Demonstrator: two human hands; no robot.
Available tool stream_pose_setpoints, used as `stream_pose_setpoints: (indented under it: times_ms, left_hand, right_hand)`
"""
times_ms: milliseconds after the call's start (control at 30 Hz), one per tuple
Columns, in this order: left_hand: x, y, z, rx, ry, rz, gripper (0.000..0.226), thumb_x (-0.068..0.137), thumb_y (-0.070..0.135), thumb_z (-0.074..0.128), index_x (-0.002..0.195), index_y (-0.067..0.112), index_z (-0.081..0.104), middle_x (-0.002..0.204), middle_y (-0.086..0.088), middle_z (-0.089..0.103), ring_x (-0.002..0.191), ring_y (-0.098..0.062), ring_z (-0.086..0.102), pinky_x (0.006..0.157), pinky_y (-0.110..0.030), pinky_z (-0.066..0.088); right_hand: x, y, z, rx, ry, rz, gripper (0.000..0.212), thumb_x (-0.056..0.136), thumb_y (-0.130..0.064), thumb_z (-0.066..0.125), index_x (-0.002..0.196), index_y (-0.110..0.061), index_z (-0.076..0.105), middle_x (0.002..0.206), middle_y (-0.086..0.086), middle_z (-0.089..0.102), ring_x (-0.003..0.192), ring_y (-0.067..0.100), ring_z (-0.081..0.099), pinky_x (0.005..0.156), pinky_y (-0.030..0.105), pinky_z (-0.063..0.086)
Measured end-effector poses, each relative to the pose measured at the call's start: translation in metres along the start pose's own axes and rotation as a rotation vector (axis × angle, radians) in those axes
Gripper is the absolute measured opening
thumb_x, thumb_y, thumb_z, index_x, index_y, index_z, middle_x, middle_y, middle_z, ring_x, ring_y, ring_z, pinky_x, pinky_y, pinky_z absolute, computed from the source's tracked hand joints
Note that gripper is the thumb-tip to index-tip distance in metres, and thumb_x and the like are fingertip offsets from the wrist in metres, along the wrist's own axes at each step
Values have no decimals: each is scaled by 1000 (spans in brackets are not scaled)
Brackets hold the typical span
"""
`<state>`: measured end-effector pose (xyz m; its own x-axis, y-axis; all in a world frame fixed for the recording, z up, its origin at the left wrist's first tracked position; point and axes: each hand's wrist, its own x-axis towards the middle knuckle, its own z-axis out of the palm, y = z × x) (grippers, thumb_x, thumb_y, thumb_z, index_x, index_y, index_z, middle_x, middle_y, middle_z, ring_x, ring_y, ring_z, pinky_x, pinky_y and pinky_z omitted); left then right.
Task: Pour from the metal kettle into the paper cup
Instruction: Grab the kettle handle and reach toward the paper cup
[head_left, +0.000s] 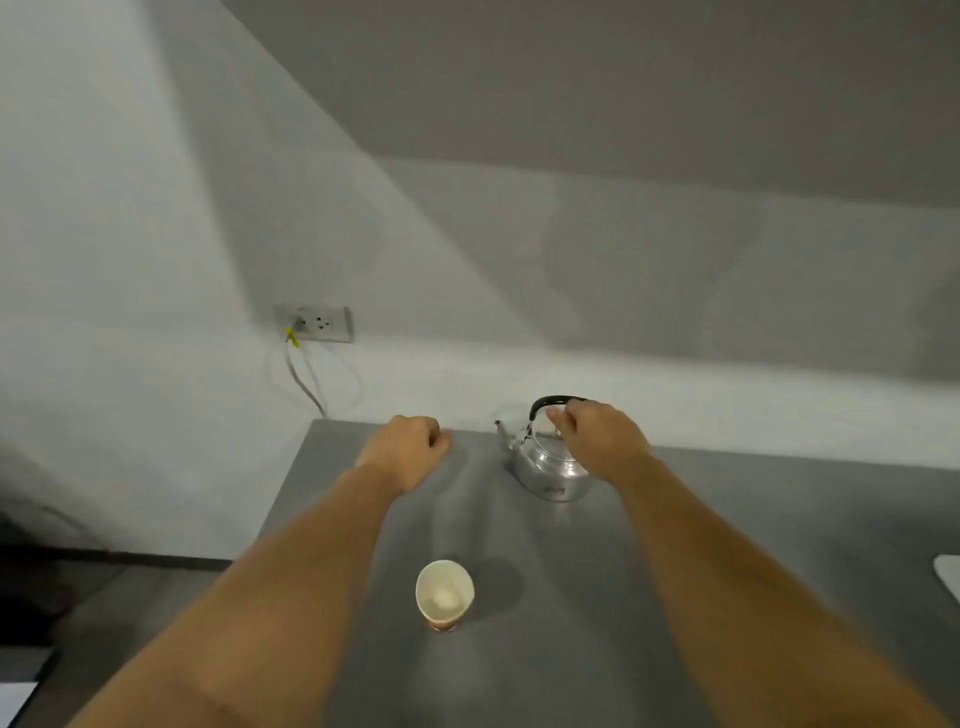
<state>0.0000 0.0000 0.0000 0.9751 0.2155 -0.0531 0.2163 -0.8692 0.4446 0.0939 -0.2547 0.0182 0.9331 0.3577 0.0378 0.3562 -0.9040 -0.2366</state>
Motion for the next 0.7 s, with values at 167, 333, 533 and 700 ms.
stream_pose_setpoints:
  times_ms: [167,333,533,700]
  left_hand:
    - [25,-3,8,-38,-20,-66,42,99,49,45,78,17,64,69,0,64,63,-19,61,56,-29,42]
    - [43,-9,19,-68,-17,-99,44,99,47,47,68,18,56,61,0,59,61,-24,58,53,-30,37]
    - [51,-20,31,-38,-47,-117,45,101,41,50,62,17,49,72,-13,65,79,-35,65,65,-34,43]
    - [54,-24,40,-72,-72,-155,42,101,41,49,67,18,53,79,-18,68,82,-39,66,71,-39,50]
  right_hand:
    - [39,20,11,-161,85,-128,42,105,-48,38,119,-16,61,117,5,58,110,24,50,91,41,50]
    - [68,43,30,-128,26,-81,44,104,-50,37,126,-17,57,122,8,57,110,27,50,94,43,48]
    - [86,50,41,-16,-61,-31,50,104,-53,31,112,-13,61,108,10,66,103,30,55,90,45,50]
    - [91,54,56,38,-65,6,56,98,-64,38,92,-13,60,86,4,66,83,27,60,77,42,53]
